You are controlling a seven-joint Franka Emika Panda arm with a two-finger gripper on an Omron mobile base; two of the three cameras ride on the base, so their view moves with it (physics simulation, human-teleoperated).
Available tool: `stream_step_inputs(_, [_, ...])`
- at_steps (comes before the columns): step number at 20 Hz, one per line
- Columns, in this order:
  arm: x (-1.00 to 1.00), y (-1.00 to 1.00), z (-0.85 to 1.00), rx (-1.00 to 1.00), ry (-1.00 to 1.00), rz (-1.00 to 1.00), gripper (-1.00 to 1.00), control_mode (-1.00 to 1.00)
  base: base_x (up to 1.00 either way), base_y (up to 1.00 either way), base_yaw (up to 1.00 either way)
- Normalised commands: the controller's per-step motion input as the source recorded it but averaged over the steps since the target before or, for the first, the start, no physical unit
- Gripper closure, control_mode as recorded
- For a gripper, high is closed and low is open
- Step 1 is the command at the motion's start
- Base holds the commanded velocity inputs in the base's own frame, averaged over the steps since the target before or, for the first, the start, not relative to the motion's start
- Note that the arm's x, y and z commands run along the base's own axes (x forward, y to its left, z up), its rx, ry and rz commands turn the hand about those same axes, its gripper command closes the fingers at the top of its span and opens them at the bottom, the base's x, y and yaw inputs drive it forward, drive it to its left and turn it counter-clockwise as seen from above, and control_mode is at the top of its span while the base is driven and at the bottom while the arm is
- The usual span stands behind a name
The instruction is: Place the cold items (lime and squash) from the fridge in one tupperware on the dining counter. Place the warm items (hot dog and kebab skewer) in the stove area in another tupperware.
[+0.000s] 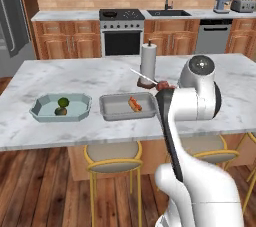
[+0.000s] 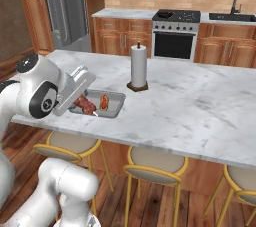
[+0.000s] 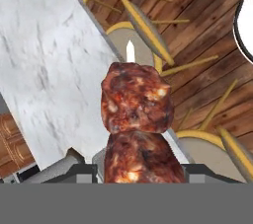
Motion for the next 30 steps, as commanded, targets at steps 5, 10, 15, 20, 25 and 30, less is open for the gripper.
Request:
stream_step_inputs(5, [0.86,0.01,0.00,0.00,0.14,0.21,1.00,-1.00,0.00,0.00,0.00])
stream_step_inputs(10, [0.82,0.26,-0.23,0.00,0.18,0.09,1.00,-1.00,0.00,0.00,0.00])
stream_step_inputs(15, [0.67,0.22,-0.42,0.01,0.11,0.05,1.00,-1.00,0.00,0.00,0.00])
stream_step_inputs(20, [0.37,0.04,-0.45,0.03,0.05,0.02,1.00,-1.00,0.00,0.00,0.00])
stream_step_inputs(25, [0.29,0.00,-0.41,0.06,0.00,0.01,1.00,-1.00,0.00,0.00,0.00])
stream_step_inputs(30, [0.36,0.00,-0.20,0.01,0.00,0.03,1.00,-1.00,0.00,0.00,0.00])
